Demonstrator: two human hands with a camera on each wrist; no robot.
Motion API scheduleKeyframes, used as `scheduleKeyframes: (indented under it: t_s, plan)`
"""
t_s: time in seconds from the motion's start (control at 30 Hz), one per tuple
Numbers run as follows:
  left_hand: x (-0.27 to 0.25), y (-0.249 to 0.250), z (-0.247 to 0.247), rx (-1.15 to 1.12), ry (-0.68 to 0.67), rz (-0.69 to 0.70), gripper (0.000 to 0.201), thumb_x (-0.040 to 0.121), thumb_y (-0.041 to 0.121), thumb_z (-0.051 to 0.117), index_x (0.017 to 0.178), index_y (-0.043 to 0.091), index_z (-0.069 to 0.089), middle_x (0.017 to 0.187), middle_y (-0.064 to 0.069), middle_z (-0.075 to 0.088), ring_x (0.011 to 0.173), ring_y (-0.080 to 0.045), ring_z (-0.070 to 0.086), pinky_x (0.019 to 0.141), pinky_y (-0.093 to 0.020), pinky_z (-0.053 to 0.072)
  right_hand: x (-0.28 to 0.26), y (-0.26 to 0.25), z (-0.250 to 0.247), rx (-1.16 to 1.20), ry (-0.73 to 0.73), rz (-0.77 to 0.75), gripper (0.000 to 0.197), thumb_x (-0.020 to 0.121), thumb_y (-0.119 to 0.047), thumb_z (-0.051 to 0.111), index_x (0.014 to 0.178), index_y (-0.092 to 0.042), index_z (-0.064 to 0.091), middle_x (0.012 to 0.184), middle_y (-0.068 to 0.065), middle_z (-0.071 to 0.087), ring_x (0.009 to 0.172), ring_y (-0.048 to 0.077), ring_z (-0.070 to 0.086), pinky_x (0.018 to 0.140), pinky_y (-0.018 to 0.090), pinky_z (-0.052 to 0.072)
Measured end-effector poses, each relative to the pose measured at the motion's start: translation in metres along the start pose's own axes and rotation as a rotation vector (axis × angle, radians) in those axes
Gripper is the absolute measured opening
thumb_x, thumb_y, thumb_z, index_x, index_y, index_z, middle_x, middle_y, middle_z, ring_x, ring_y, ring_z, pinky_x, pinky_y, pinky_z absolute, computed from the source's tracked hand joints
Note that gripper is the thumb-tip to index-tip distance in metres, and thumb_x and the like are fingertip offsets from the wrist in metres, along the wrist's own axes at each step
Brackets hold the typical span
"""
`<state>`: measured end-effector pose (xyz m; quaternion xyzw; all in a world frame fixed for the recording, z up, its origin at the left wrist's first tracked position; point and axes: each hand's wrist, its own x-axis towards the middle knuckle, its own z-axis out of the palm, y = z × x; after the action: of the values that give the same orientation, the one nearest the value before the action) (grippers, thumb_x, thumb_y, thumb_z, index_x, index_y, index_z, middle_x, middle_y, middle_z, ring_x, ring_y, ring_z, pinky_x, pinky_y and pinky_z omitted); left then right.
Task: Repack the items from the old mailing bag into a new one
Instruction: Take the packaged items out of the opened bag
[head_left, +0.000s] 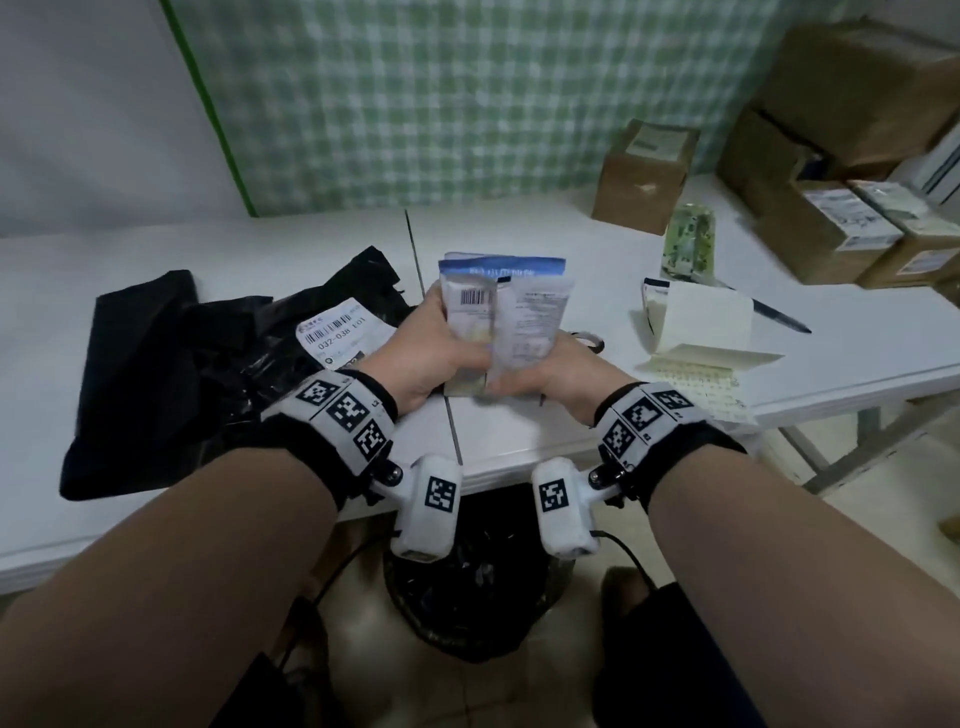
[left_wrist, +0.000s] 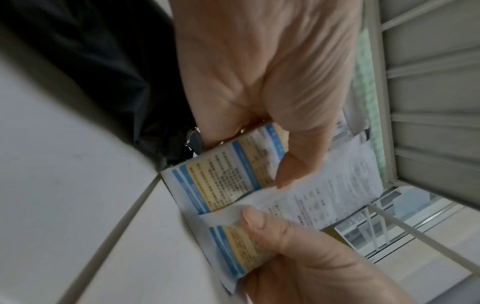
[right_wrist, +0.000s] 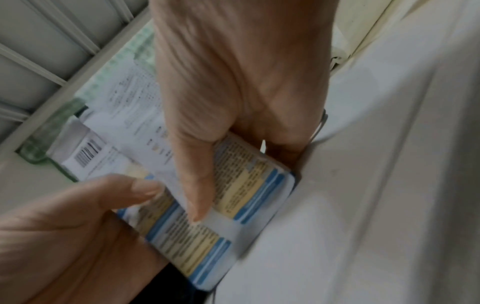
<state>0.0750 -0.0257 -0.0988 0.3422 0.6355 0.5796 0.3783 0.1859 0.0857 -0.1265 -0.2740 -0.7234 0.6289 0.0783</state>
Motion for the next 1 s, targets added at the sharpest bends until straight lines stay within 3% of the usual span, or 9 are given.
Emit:
scheduleKeyframes:
  t_s: [0.23,0.43,0.53,0.6,0.67,0.77,0.8,0.93,1.0]
  plan:
    - [0.016,0.017,-0.005,0.031,-0.039,-0.012,0.063,0.066,-0.012,0.067,0.123,0.008,0.05,0.117,-0.013,0.066,0.108,-0.026,0.064,0.093,-0.044,0.051,0.014,-0.017,-0.019,0.041,-0.024,-0.004,0.057,0.064,-0.002,0.078,0.119,-0.008,0.064,0.115,0.006,0.07,0.107,0.022,0.066,0.1,0.039,0.048]
    - [0.035,0.052,-0.006,-0.146,0.103,-0.069,0.033,0.086,-0.007,0.053,0.117,0.005,0.059,0.115,-0.014,0.066,0.099,-0.028,0.067,0.084,-0.041,0.055,0.02,-0.047,-0.028,0.284,0.042,0.005,0.046,0.085,-0.017,0.066,0.129,-0.013,0.053,0.118,0.007,0.068,0.105,0.027,0.067,0.076,0.035,0.057]
    - [0.047,0.061,-0.01,-0.076,0.163,-0.136,0.014,0.089,0.004,0.056,0.101,0.008,0.063,0.099,-0.006,0.069,0.081,-0.018,0.067,0.072,-0.031,0.056,0.027,-0.056,-0.027,0.267,0.121,0.014,0.038,0.09,-0.016,0.061,0.127,-0.011,0.053,0.118,0.009,0.068,0.103,0.027,0.067,0.07,0.032,0.058]
    - [0.056,0.067,-0.015,-0.002,0.174,-0.159,0.003,0.09,0.012,0.056,0.089,0.013,0.059,0.088,-0.001,0.067,0.078,-0.015,0.065,0.075,-0.03,0.055,0.036,-0.061,-0.03,0.256,0.201,0.003,0.035,0.09,-0.017,0.06,0.124,-0.01,0.055,0.115,0.007,0.068,0.093,0.023,0.069,0.062,0.027,0.056]
    - [0.063,0.07,-0.021,0.061,0.181,-0.194,0.006,0.09,0.02,0.058,0.088,0.015,0.054,0.087,0.0,0.058,0.079,-0.016,0.059,0.078,-0.031,0.053,0.045,-0.063,-0.037,0.238,0.296,0.031,0.029,0.091,-0.018,0.059,0.118,-0.01,0.057,0.105,0.006,0.068,0.078,0.018,0.066,0.056,0.024,0.052]
    - [0.073,0.069,-0.029,0.138,0.16,-0.231,0.01,0.09,0.024,0.057,0.095,0.016,0.053,0.09,-0.002,0.052,0.079,-0.016,0.054,0.076,-0.03,0.05,0.06,-0.067,-0.051,0.223,0.366,0.117,0.002,0.092,-0.015,0.057,0.092,-0.014,0.058,0.083,0.004,0.063,0.065,0.017,0.059,0.056,0.026,0.048]
    - [0.076,0.067,-0.031,0.159,0.144,-0.238,0.011,0.091,0.024,0.057,0.096,0.016,0.053,0.091,-0.003,0.053,0.08,-0.017,0.055,0.076,-0.03,0.05,0.067,-0.068,-0.055,0.215,0.374,0.148,0.005,0.092,-0.014,0.057,0.087,-0.014,0.057,0.079,0.004,0.062,0.063,0.017,0.058,0.054,0.026,0.047]
    - [0.086,0.06,-0.035,0.222,0.122,-0.254,0.005,0.091,0.023,0.054,0.09,0.018,0.056,0.095,-0.003,0.055,0.085,-0.019,0.055,0.075,-0.028,0.05,0.094,-0.069,-0.066,0.12,0.393,0.261,0.005,0.093,-0.017,0.057,0.092,-0.012,0.055,0.087,0.008,0.06,0.062,0.018,0.054,0.053,0.027,0.046]
    - [0.091,0.056,-0.037,0.222,0.119,-0.256,0.008,0.092,0.021,0.053,0.084,0.019,0.056,0.095,-0.003,0.055,0.084,-0.018,0.055,0.074,-0.027,0.05,0.107,-0.064,-0.069,0.062,0.399,0.3,0.009,0.092,-0.019,0.057,0.092,-0.011,0.056,0.098,0.013,0.06,0.071,0.022,0.058,0.063,0.033,0.053]
